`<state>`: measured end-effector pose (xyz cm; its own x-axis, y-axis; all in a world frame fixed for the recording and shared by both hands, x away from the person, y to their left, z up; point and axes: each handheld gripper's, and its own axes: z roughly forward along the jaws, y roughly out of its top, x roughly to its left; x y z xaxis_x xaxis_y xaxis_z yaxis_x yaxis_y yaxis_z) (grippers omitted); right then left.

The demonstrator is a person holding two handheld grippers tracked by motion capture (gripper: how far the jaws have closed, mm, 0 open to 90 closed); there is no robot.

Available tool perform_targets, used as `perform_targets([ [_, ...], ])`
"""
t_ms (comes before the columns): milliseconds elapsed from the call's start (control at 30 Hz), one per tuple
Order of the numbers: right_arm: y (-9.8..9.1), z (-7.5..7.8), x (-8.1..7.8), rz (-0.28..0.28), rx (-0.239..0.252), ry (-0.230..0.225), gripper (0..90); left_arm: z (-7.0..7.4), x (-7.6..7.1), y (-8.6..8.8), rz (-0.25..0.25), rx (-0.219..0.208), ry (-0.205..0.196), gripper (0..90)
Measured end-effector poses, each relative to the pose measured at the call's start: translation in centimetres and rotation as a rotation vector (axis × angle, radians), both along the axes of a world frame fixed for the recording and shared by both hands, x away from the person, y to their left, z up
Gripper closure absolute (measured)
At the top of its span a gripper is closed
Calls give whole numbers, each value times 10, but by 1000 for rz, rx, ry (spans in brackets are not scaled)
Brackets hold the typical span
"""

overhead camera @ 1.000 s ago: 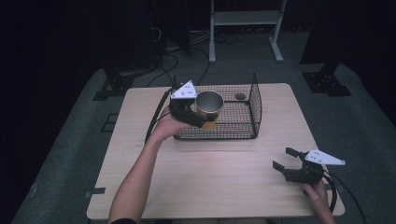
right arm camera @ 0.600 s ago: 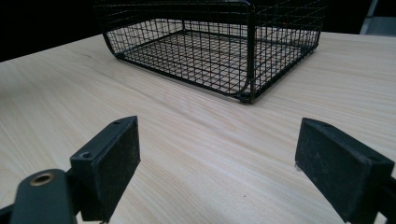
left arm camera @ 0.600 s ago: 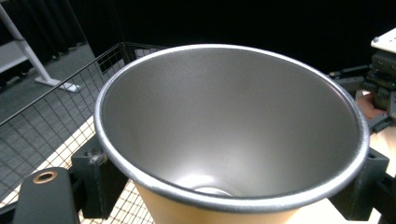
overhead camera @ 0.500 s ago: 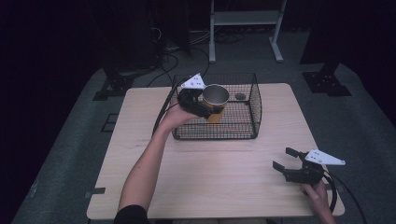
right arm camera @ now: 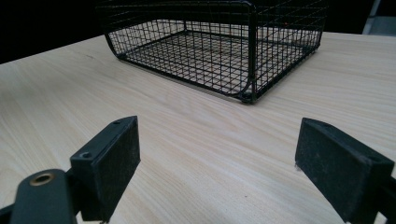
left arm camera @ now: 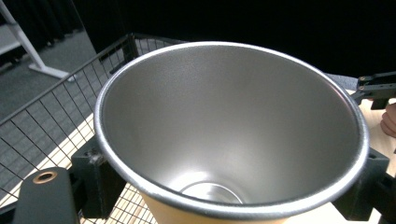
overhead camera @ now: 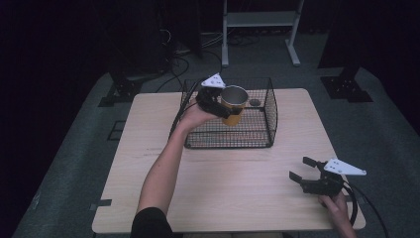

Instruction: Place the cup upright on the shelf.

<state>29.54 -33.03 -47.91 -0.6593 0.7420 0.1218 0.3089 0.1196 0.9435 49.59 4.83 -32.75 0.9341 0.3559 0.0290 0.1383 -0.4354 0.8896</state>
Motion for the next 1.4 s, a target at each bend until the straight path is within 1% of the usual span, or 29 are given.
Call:
perform_targets([
  [200,0,0,0,2,2,2,130,-10,12,-4,10,6,32,144],
  [300,0,0,0,2,3,2,130,-16,18,-5,24,-7,49,144],
  [400,0,0,0,4,3,2,130,-20,23,-8,47,3,47,144],
  [433,0,0,0,4,3,2,130,-22,23,-9,46,-1,50,144],
  [533,0,0,0,5,3,1,130,-27,27,-13,43,10,54,144],
  [700,0,0,0,6,5,2,130,-35,34,-15,52,10,68,144],
  [1000,-1,0,0,7,6,1,130,-49,45,-19,52,32,91,143],
  [1100,-1,0,0,8,5,1,130,-54,47,-20,53,22,104,144],
  [1300,-1,0,0,9,8,2,130,-63,52,-23,51,48,108,143],
  [1400,-1,0,0,10,8,1,130,-67,54,-23,46,53,122,143],
])
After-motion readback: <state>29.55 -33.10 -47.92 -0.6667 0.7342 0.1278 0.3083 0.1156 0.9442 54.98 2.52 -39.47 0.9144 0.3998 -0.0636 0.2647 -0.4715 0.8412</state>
